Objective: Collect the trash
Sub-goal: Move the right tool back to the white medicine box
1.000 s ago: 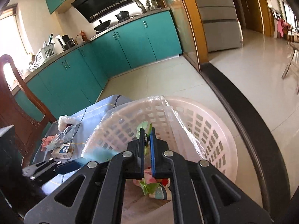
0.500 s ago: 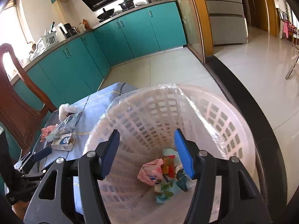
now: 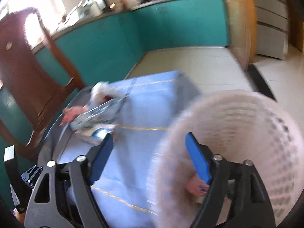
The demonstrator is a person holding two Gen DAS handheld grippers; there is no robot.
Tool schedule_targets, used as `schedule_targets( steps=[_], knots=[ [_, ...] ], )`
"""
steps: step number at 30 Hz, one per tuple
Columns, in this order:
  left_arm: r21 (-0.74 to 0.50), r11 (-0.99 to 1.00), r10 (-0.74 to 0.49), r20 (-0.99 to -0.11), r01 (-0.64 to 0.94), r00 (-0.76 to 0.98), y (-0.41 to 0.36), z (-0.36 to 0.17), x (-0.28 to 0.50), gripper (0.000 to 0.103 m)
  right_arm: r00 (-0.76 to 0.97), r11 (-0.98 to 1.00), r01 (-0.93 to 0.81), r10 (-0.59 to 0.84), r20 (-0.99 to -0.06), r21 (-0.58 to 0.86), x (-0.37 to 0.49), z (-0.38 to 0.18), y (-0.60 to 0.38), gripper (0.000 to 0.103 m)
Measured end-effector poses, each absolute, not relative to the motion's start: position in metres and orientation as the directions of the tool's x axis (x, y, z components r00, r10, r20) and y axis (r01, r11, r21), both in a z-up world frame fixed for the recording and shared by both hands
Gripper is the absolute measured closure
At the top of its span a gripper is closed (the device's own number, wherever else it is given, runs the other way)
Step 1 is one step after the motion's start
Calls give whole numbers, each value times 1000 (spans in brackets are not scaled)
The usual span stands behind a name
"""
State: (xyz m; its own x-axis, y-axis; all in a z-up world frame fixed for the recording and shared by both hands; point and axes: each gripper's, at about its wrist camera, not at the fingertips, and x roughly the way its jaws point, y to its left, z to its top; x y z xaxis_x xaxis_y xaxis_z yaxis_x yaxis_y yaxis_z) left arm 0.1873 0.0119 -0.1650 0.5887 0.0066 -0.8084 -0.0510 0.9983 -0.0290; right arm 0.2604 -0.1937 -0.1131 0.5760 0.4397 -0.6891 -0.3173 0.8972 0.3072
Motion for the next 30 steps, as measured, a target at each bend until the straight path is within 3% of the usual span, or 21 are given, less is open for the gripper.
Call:
schedule_targets(
  steps=[4, 9, 19, 27, 30],
  knots=[
    [-39, 997, 8, -813, -69, 582, 29, -163, 170, 19, 484, 867, -429, 459, -745, 255, 283, -128, -132, 24],
    [-40, 997, 10, -817, -73, 577, 35, -160, 157, 18, 462, 808, -551, 504, -730, 209, 307, -131, -72, 23],
    [-61, 994, -2, -835, -90, 551, 44, -170, 156, 18, 294, 723, -629, 561, -774, 285, 330, -168, -38, 21],
    [-70, 993, -9, -839, -90, 544, 46, -174, 159, 17, 103, 562, -773, 569, -816, 295, 293, -161, -32, 21],
    [-73, 994, -15, -840, -85, 543, 43, -175, 159, 17, 168, 586, -771, 565, -808, 250, 288, -153, -37, 21]
  ],
)
